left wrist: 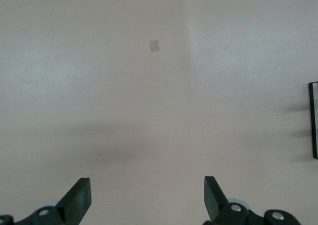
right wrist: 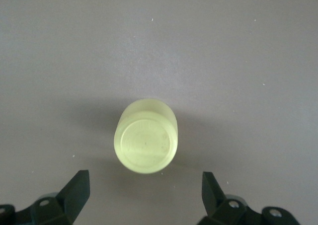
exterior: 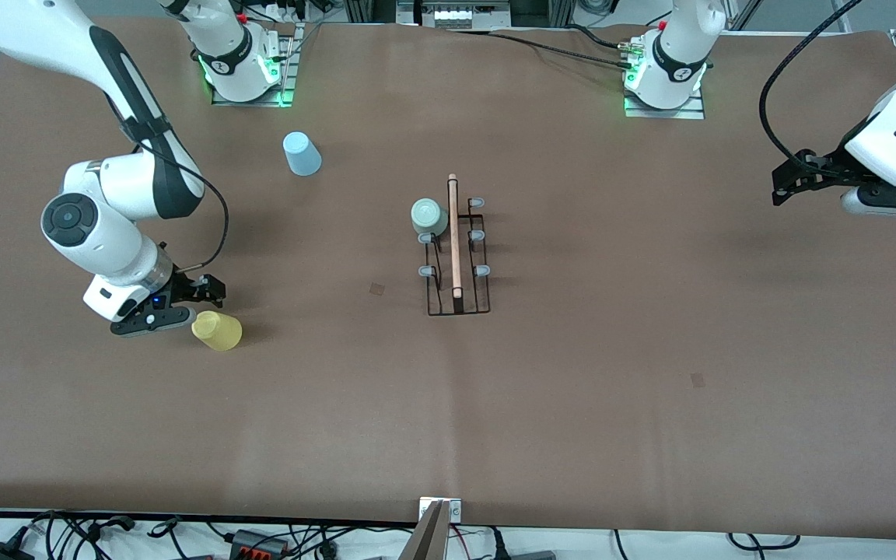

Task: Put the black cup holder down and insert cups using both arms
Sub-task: 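Reach the right gripper to the yellow cup and grasp it, then carry the yellow cup to the rack with the right gripper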

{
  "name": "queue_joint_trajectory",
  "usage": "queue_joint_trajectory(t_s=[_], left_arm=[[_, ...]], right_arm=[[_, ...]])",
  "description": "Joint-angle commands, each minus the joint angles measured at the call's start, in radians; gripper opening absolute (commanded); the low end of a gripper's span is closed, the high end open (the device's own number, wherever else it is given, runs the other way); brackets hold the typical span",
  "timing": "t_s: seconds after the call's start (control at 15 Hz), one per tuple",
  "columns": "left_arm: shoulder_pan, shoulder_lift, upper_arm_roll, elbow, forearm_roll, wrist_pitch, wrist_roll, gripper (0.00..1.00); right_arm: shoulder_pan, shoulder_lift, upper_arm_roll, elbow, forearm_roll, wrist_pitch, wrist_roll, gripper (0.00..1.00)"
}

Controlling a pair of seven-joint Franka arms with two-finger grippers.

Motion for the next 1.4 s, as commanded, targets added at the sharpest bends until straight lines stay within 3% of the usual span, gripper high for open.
queue_joint_trajectory(t_s=[0.0,0.6,0.87,1.13,1.33], left_arm=[[-0.001,0.045,0.0,0.08,-0.011,-0.049,0.01,1.0],[-0.012,0.079,-0.002,0.085,-0.011,-0.013,0.003,1.0],[-0.015,0.097,-0.014,0.085,-0.012,0.02,0.003,1.0],[-0.013,0.094,-0.031,0.085,-0.012,0.02,-0.045,1.0],[-0.01,0.091,-0.029,0.085,-0.012,0.009,-0.086,1.0]], right_arm=[[-0.01,0.038,0.004,0.01,-0.01,0.062,-0.015,1.0],[-0.016,0.116,0.004,0.044,-0.008,0.127,-0.018,1.0],[-0.016,0.118,0.004,0.047,-0.01,0.127,-0.02,0.65],[-0.009,0.093,0.004,0.064,-0.019,0.104,-0.024,0.23],[0.062,-0.032,0.011,0.096,-0.003,-0.1,0.014,0.21]])
